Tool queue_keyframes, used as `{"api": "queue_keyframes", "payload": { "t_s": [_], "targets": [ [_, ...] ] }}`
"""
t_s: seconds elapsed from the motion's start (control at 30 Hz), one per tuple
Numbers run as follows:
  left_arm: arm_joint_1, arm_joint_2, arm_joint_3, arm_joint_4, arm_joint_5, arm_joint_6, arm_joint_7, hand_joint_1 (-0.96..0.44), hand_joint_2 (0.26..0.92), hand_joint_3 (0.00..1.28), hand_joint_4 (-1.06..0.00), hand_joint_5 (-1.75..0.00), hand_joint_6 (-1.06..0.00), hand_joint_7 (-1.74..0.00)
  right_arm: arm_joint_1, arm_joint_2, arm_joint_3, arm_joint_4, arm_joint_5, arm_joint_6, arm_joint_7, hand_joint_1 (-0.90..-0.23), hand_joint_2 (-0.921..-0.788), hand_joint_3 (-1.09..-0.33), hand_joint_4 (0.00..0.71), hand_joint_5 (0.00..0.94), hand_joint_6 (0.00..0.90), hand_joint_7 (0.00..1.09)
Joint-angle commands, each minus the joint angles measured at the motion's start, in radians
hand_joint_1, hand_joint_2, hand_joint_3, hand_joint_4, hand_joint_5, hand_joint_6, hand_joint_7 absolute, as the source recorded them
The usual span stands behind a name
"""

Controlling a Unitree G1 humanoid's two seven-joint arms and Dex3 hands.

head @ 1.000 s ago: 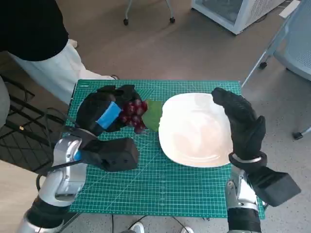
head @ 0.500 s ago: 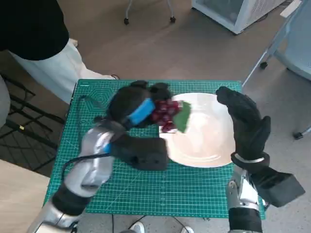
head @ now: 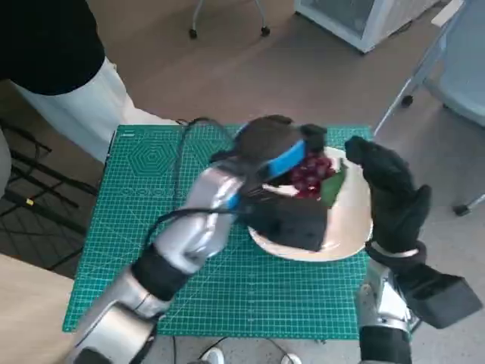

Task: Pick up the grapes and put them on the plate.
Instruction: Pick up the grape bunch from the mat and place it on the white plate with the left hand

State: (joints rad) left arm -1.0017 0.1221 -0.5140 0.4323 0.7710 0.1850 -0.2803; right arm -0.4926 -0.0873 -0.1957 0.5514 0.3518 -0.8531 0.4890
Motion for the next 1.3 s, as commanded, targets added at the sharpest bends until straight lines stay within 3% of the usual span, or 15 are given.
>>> {"api": "queue_keyframes", "payload": {
  "t_s": [0.03, 0.2, 0.33, 0.5, 0.73, 0.9, 1.07, 1.17, 1.23, 1.3],
  "targets": [
    [-0.073, -0.043, -0.017, 0.091, -0.01, -0.01, -0.009, 0.0, 0.92, 0.13, -0.63, -1.3, -0.55, -1.17, 0.026, -0.002, -0.009, 0.014, -0.003, -0.01, -0.006, -0.694, -0.921, -0.675, 0.369, 0.003, 0.108, 0.41],
    [-0.104, -0.069, -0.016, 0.163, -0.027, -0.033, -0.006, 0.0, 0.921, 0.18, -0.56, -1.42, -0.53, -1.16, 0.029, -0.004, -0.014, 0.017, -0.007, -0.022, -0.012, -0.695, -0.921, -0.674, 0.37, 0.003, 0.118, 0.4],
    [-0.113, -0.077, -0.014, 0.199, -0.043, -0.055, -0.001, 0.0, 0.921, 0.27, -0.43, -1.46, -0.43, -1.37, 0.03, -0.004, -0.018, 0.018, -0.005, -0.025, -0.015, -0.701, -0.921, -0.672, 0.371, 0.003, 0.125, 0.39],
    [-0.108, -0.078, -0.012, 0.219, -0.057, -0.081, 0.008, 0.0, 0.921, 0.35, -0.33, -1.53, -0.33, -1.49, 0.034, -0.001, -0.02, 0.016, -0.007, -0.027, -0.019, -0.708, -0.921, -0.669, 0.372, 0.003, 0.134, 0.37],
    [-0.111, -0.084, -0.011, 0.25, -0.066, -0.085, 0.016, 0.0, 0.921, 0.34, -0.35, -1.51, -0.35, -1.48, 0.039, 0.004, -0.021, 0.011, -0.006, -0.025, -0.024, -0.712, -0.921, -0.664, 0.374, 0.002, 0.165, 0.32],
    [-0.118, -0.09, -0.019, 0.281, -0.063, -0.075, 0.023, 0.0, 0.921, 0.26, -0.46, -1.52, -0.44, -1.25, 0.042, 0.006, -0.018, 0.006, -0.011, -0.024, -0.031, -0.717, -0.921, -0.663, 0.375, 0.002, 0.175, 0.3],
    [-0.117, -0.1, -0.017, 0.313, -0.071, -0.071, 0.028, 0.0, 0.921, 0.22, -0.48, -1.51, -0.53, -1.15, 0.048, 0.008, -0.013, -0.006, -0.015, -0.02, -0.039, -0.719, -0.921, -0.663, 0.374, 0.001, 0.178, 0.29],
    [-0.109, -0.105, -0.007, 0.325, -0.092, -0.071, 0.013, 0.03, 0.921, 0.22, -0.48, -1.46, -0.47, -1.15, 0.052, 0.009, -0.01, -0.011, -0.017, -0.017, -0.043, -0.719, -0.921, -0.663, 0.374, 0.001, 0.179, 0.29],
    [-0.104, -0.108, 0.003, 0.333, -0.113, -0.067, -0.01, 0.11, 0.918, 0.22, -0.47, -1.39, -0.38, -0.85, 0.053, 0.009, -0.008, -0.011, -0.016, -0.016, -0.044, -0.718, -0.921, -0.663, 0.374, 0.001, 0.18, 0.29],
    [-0.103, -0.112, 0.007, 0.342, -0.131, -0.062, -0.034, 0.02, 0.913, 0.17, -0.39, -1.02, -0.3, -0.45, 0.053, 0.009, -0.006, -0.01, -0.016, -0.015, -0.045, -0.717, -0.921, -0.662, 0.374, 0.0, 0.181, 0.28]
  ]
}}
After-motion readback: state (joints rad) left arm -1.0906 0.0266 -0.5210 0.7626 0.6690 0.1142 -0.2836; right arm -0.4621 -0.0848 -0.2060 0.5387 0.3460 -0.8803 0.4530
